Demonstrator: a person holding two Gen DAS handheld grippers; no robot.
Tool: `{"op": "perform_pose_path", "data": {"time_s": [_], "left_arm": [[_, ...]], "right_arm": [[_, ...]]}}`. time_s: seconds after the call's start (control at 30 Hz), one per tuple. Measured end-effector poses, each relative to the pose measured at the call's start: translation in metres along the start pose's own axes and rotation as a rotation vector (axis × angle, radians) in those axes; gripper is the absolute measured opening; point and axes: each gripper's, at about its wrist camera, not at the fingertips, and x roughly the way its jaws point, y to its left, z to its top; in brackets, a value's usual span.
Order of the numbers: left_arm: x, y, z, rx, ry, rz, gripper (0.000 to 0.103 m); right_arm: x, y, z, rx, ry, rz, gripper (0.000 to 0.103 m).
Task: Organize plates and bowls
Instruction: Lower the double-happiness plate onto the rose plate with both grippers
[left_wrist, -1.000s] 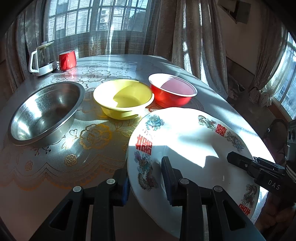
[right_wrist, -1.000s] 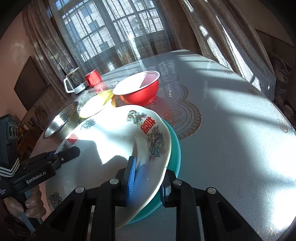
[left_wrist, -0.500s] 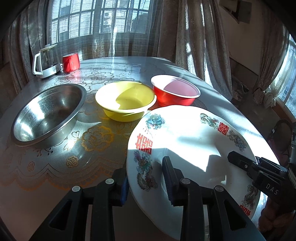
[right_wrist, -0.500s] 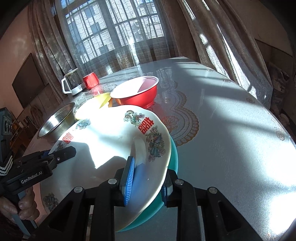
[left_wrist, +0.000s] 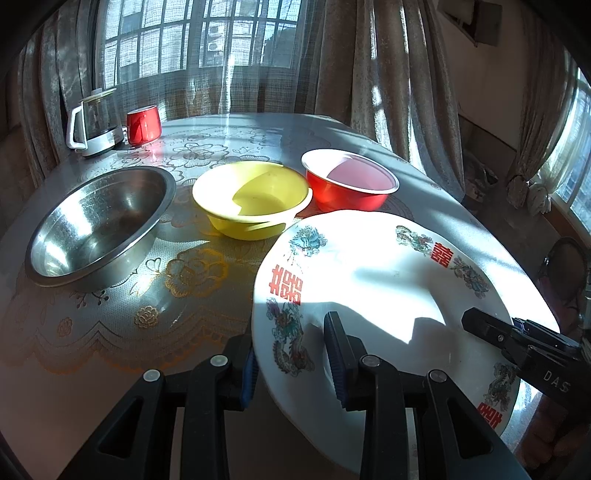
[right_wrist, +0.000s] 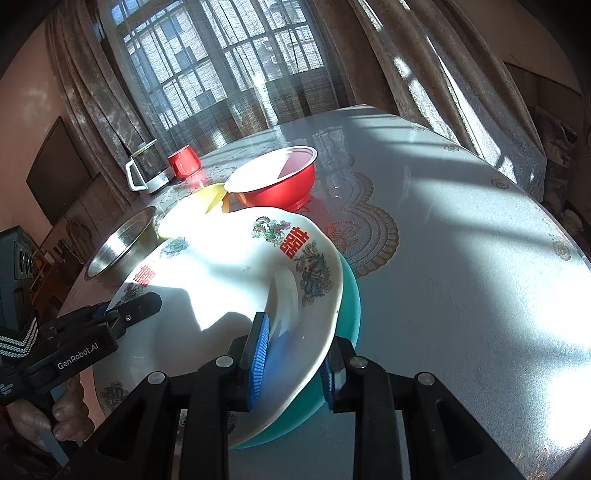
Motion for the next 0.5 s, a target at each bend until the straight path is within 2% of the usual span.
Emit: {"op": "perform_pose_path", "data": {"time_s": [0.5], "left_arm": [[-0.0081,-0.0003,-0.0083,-0.002,-0.013,-0.006,0.031]], "right_arm": [[-0.0110,0.0064,-0.0091,-0.007,-0.030,-0.008,0.026]]}}
